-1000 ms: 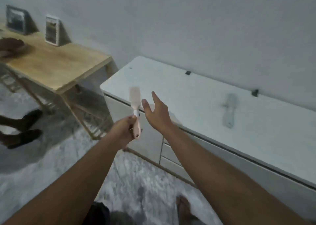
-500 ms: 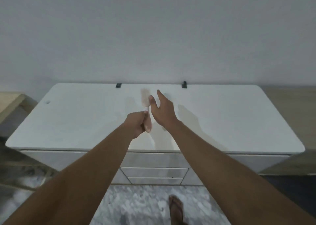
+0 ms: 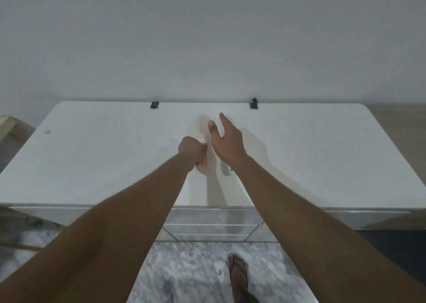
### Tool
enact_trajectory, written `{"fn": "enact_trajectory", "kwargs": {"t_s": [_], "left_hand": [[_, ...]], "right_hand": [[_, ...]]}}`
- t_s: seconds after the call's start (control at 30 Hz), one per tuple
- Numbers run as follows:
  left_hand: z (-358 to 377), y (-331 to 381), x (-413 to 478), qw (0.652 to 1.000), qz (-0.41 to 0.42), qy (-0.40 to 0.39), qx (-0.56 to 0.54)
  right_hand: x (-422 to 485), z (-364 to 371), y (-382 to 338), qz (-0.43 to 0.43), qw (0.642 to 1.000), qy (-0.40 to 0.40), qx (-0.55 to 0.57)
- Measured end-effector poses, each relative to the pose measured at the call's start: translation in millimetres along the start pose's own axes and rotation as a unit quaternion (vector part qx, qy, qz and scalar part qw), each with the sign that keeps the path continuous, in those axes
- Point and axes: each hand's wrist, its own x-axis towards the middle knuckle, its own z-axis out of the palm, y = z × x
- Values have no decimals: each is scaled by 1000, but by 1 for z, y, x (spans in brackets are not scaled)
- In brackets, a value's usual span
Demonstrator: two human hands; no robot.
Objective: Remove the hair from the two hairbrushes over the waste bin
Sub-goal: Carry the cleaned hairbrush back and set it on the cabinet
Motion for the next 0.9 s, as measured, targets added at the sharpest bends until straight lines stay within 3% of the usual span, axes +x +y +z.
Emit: {"fn": "enact_trajectory", "kwargs": {"t_s": [0.23, 0.9], "left_hand": [[3, 8, -4, 993, 42, 4, 107], [16, 6, -5, 996, 72, -2, 46]], "right_hand": [[10, 2, 5, 6, 1000, 3, 3], [13, 3, 17, 34, 999, 1, 23]]}}
